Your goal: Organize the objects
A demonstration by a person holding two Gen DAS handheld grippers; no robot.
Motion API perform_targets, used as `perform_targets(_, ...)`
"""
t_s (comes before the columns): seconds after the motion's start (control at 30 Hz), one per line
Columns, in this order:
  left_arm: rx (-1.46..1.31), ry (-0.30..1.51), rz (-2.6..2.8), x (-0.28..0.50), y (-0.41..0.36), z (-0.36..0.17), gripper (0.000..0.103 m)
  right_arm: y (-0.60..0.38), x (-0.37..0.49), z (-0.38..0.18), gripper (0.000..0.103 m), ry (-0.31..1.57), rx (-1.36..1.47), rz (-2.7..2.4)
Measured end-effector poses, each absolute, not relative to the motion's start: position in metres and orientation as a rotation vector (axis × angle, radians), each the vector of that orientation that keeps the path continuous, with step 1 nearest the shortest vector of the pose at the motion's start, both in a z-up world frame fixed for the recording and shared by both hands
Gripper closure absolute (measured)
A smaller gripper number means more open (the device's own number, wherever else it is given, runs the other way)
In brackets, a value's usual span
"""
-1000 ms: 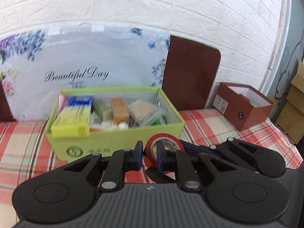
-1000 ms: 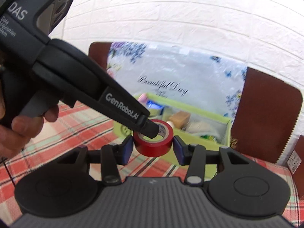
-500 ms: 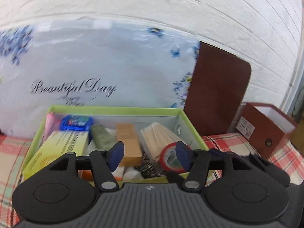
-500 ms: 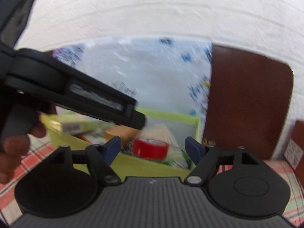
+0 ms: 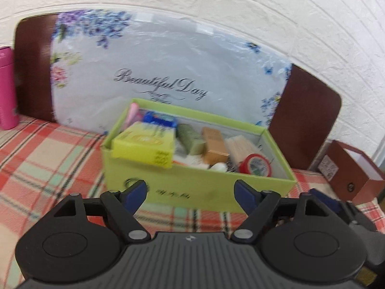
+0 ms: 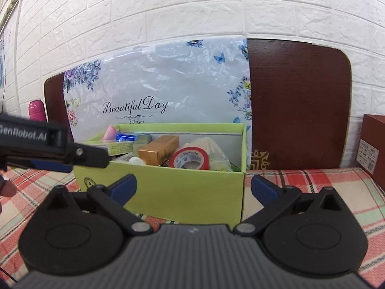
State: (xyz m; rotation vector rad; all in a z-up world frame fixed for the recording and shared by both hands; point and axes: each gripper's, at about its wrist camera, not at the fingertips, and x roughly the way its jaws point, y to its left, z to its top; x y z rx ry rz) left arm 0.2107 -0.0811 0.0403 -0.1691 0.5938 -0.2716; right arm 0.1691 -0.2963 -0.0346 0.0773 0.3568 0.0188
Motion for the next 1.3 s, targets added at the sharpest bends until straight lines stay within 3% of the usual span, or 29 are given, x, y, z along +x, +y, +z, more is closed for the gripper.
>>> perform_targets(0.53,-0.071,0.580,-0.158,0.106,-0.059,0.063,0.017,-0.257,0.059,0.020,0.000,0.431,-0.025,-0.011)
perform_targets(1.3,0.015,0.648,-0.105,0.077,-0.050,0.032,0.016,-0.238,0.028,-0.011,0.000,0.502,0.026,-0.016)
